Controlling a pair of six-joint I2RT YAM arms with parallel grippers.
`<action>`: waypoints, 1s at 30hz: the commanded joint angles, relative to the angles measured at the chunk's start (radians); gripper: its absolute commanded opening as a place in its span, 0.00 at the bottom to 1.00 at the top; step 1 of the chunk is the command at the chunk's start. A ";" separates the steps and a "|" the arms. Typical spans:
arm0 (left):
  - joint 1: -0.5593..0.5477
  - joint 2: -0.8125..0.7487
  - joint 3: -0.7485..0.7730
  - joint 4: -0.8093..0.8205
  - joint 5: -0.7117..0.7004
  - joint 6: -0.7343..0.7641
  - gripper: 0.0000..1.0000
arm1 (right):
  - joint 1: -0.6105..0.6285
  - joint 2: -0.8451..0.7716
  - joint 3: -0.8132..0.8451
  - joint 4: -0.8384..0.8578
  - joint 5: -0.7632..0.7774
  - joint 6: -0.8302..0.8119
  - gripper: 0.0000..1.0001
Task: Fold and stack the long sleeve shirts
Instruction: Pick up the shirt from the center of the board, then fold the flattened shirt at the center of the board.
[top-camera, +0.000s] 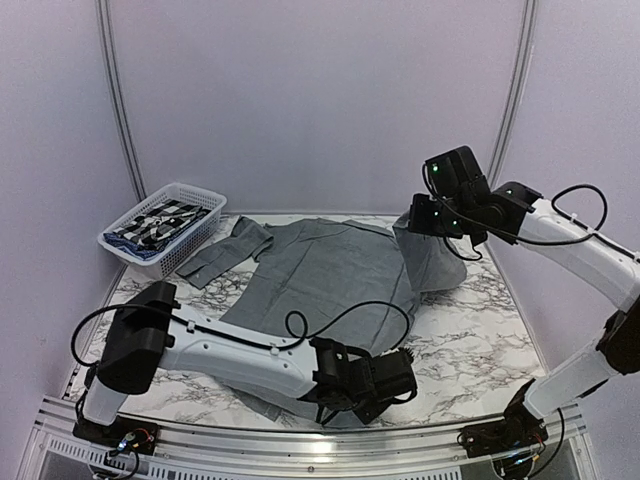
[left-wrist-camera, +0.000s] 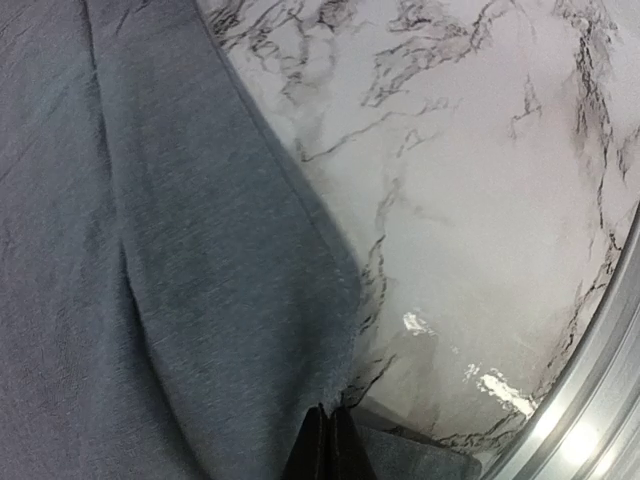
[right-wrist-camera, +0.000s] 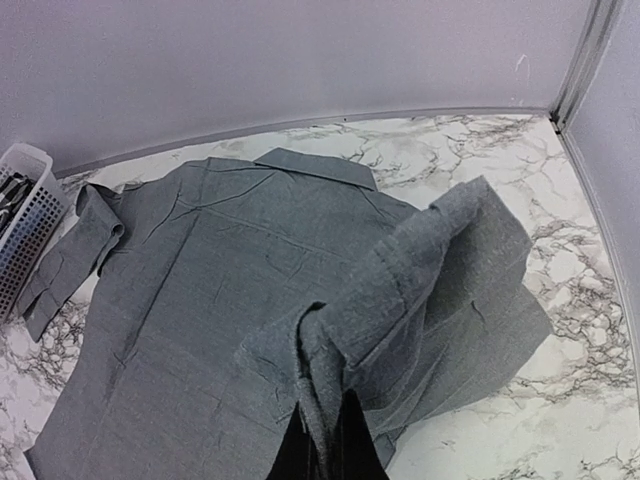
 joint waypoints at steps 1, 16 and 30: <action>0.051 -0.177 -0.107 0.132 0.062 -0.021 0.00 | 0.008 0.036 0.115 0.039 0.016 -0.081 0.00; 0.251 -0.466 -0.498 0.399 0.269 -0.204 0.00 | 0.019 0.308 0.452 0.264 -0.093 -0.352 0.00; 0.298 -0.638 -0.780 0.495 0.190 -0.346 0.00 | 0.028 0.470 0.637 0.436 -0.229 -0.432 0.00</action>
